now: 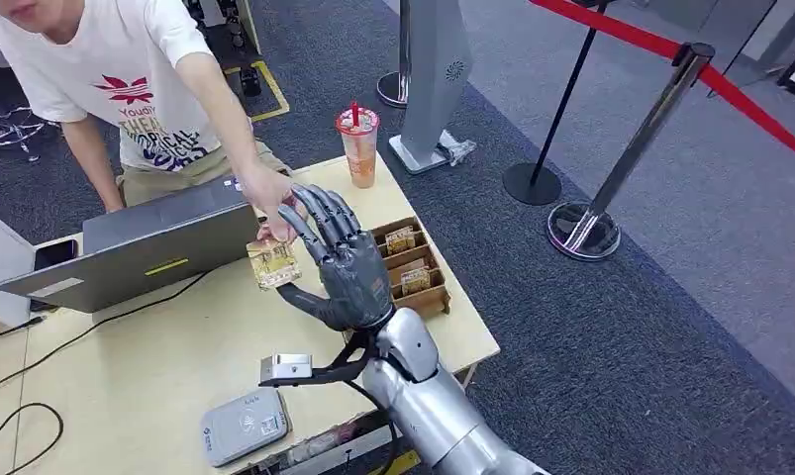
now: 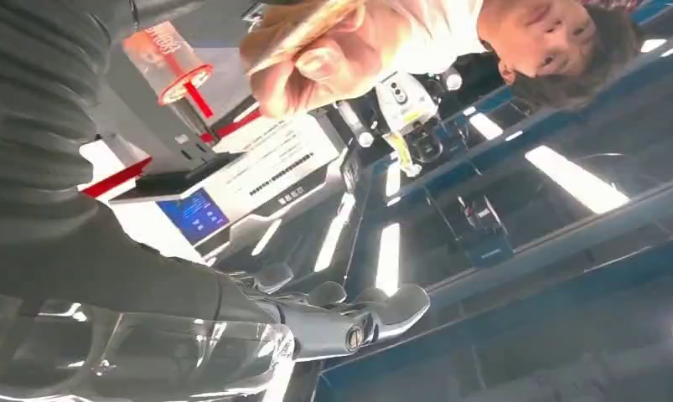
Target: Pass the card to the sensor for recognition and then transmit it.
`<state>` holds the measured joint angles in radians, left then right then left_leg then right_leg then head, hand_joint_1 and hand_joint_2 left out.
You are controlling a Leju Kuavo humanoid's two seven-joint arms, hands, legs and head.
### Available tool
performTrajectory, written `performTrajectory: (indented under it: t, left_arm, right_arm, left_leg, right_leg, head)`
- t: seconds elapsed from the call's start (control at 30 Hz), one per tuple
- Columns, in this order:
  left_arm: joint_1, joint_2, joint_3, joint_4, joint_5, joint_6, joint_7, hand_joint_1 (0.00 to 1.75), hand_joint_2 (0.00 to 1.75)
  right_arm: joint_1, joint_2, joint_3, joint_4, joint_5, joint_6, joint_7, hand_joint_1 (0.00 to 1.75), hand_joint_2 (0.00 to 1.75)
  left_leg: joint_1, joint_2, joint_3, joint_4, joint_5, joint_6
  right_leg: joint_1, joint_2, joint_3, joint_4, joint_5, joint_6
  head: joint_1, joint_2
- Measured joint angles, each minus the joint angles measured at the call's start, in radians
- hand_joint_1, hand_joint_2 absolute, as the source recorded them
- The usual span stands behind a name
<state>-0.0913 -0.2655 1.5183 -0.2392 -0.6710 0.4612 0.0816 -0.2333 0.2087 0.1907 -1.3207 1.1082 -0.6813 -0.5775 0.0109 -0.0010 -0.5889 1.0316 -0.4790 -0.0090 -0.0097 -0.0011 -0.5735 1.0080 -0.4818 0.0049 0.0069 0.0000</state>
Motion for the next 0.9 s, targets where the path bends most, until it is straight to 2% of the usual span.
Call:
performTrajectory:
  t: [0.13,0.17,0.2,0.27,0.3,0.37,0.6,0.9]
  left_arm:
    - [0.000,-0.002,0.000,0.000,0.001,0.000,0.000,0.00,0.00]
    - [0.000,-0.002,0.000,0.000,0.001,0.000,0.000,0.00,0.00]
    - [0.000,-0.003,0.000,0.000,0.001,0.000,0.000,0.00,0.00]
    - [0.000,-0.005,0.000,0.000,0.001,-0.001,-0.001,0.00,0.00]
    - [0.000,-0.005,0.000,0.000,0.001,-0.003,-0.002,0.00,0.00]
    - [0.000,-0.005,0.000,0.000,0.001,-0.008,-0.003,0.00,0.00]
    - [0.000,-0.003,0.000,0.000,-0.002,-0.032,-0.003,0.00,0.00]
    - [0.002,0.005,-0.002,0.000,-0.005,-0.046,-0.003,0.00,0.00]
  right_arm:
    - [-0.005,-0.002,0.007,0.001,-0.009,0.000,0.001,0.00,1.75]
    - [-0.007,-0.003,0.009,0.002,-0.013,0.000,0.002,0.24,1.75]
    - [-0.008,-0.004,0.011,0.002,-0.016,0.000,0.002,1.22,1.75]
    - [-0.011,-0.005,0.014,0.002,-0.018,0.000,0.003,1.50,1.75]
    - [-0.012,-0.006,0.017,0.002,-0.018,0.000,0.005,1.59,1.75]
    - [-0.012,-0.008,0.020,0.002,-0.018,0.000,0.008,1.66,1.75]
    - [-0.011,-0.013,0.023,-0.002,-0.017,0.000,0.011,1.75,1.75]
    - [-0.011,-0.016,0.021,-0.006,-0.016,0.000,0.001,1.75,1.75]
  left_leg:
    - [0.000,0.000,0.000,0.000,0.000,0.000]
    - [0.000,0.000,0.000,0.000,0.000,0.000]
    - [0.000,0.000,0.000,0.000,0.000,0.000]
    - [0.000,0.000,0.000,0.000,0.000,0.000]
    - [0.000,0.000,0.000,0.000,0.000,0.000]
    - [0.000,0.000,0.000,0.000,0.000,0.000]
    - [0.000,0.000,0.000,0.000,0.000,0.000]
    - [0.000,0.000,0.000,0.000,0.000,0.000]
  right_leg:
    - [0.000,0.000,0.000,0.000,0.000,0.000]
    - [0.000,0.000,0.000,0.000,0.000,0.000]
    - [0.000,0.000,0.000,0.000,0.000,0.000]
    - [0.000,0.000,0.000,0.000,0.000,0.000]
    - [0.000,0.000,0.000,0.000,0.000,0.000]
    - [0.000,0.000,0.000,0.000,0.000,0.000]
    - [0.000,0.000,0.000,0.000,0.000,0.000]
    - [0.000,0.000,0.000,0.000,0.000,0.000]
  head:
    - [0.000,0.000]
    - [0.000,0.000]
    - [0.000,0.000]
    - [0.000,0.000]
    - [0.000,0.000]
    - [0.000,0.000]
    - [0.000,0.000]
    - [0.000,0.000]
